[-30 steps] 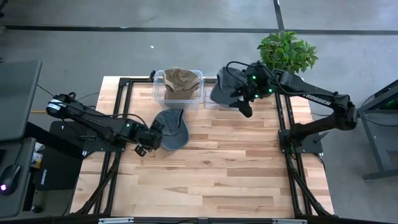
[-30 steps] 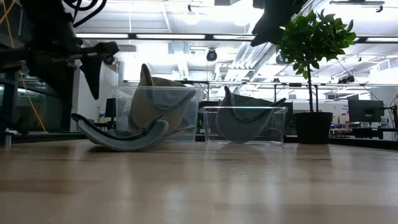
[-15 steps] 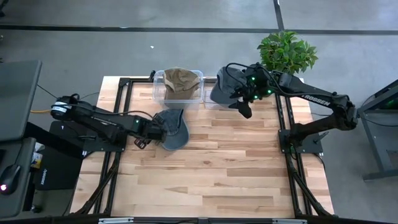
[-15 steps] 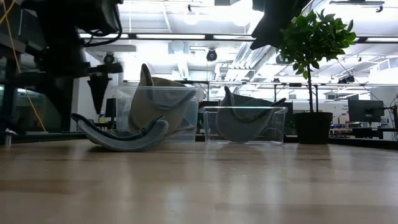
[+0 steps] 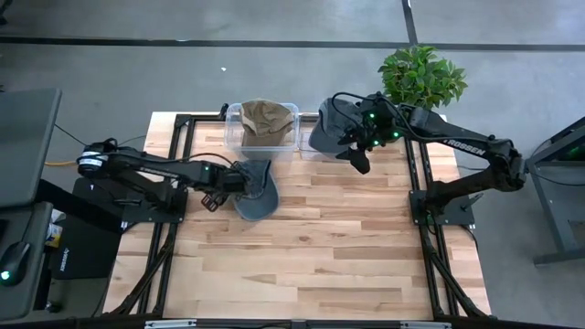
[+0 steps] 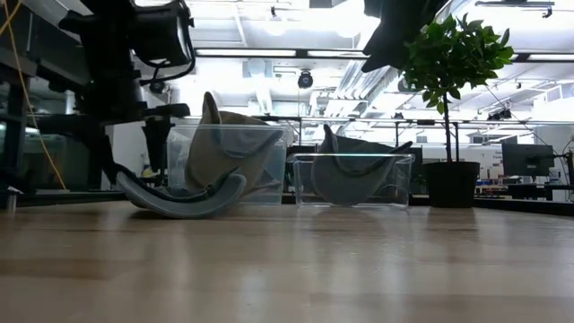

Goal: Pick & Place hat
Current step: Put the gray cap into the transparent bin

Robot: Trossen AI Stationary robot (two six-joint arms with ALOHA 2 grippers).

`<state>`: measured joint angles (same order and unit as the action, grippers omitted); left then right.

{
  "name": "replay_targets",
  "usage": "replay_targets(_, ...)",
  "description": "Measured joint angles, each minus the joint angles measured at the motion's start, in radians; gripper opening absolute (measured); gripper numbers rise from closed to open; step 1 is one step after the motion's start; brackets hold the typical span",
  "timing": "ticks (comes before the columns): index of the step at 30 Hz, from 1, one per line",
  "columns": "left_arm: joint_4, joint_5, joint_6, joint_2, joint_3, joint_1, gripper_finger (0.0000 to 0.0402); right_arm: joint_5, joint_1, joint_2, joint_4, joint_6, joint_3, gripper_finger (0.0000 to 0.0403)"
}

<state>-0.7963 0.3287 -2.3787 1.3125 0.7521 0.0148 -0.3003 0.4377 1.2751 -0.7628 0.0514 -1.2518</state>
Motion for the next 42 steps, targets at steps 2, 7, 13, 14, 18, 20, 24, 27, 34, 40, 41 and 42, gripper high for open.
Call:
replay_targets(2,-0.002,-0.004,0.0,0.014,0.0,0.001,0.026,0.001,0.0,0.0,0.001,-0.003,0.0,0.0236)
replay_targets(7,0.042,-0.031,0.028,0.059,0.0,-0.002,0.026,0.002,0.0,0.0,0.001,-0.003,0.0,0.0236)
replay_targets(13,0.115,-0.039,0.044,0.121,0.0,-0.001,0.0259,0.002,0.0,0.0,0.0,-0.006,0.0,0.0236)
replay_targets(14,0.115,-0.044,0.044,0.125,0.0,-0.001,0.0259,0.002,0.0,0.0,0.0,-0.01,0.0,0.0236)
replay_targets(18,0.105,-0.062,0.037,0.131,0.0,-0.001,0.0246,0.002,0.0,0.0,-0.003,-0.011,0.0,0.0236)
replay_targets(20,0.107,-0.065,0.037,0.131,0.0,-0.001,0.0226,0.002,0.0,0.0,-0.004,-0.011,0.0,0.0236)
replay_targets(24,0.105,-0.066,0.034,0.131,0.0,-0.001,0.0167,0.002,0.0,0.0,-0.012,-0.011,0.0,0.0236)
replay_targets(27,0.105,-0.066,0.033,0.131,0.0,-0.002,0.0112,0.002,0.0,0.0,-0.018,-0.011,0.0,0.0236)
replay_targets(34,0.118,-0.066,0.049,0.131,0.0,-0.002,0.0012,0.002,0.0,0.0,-0.023,-0.01,0.0,0.0236)
replay_targets(40,0.124,-0.088,0.092,0.131,0.0,-0.012,0.0007,0.002,0.0,0.0,-0.023,-0.011,0.0,0.0236)
replay_targets(41,0.125,-0.088,0.096,0.131,0.002,-0.016,0.0007,0.002,0.0,0.0,-0.023,-0.015,0.0,0.0236)
replay_targets(42,0.124,-0.088,0.102,0.131,0.005,-0.017,0.0007,0.002,0.0,0.0,-0.023,-0.018,0.0,0.0236)
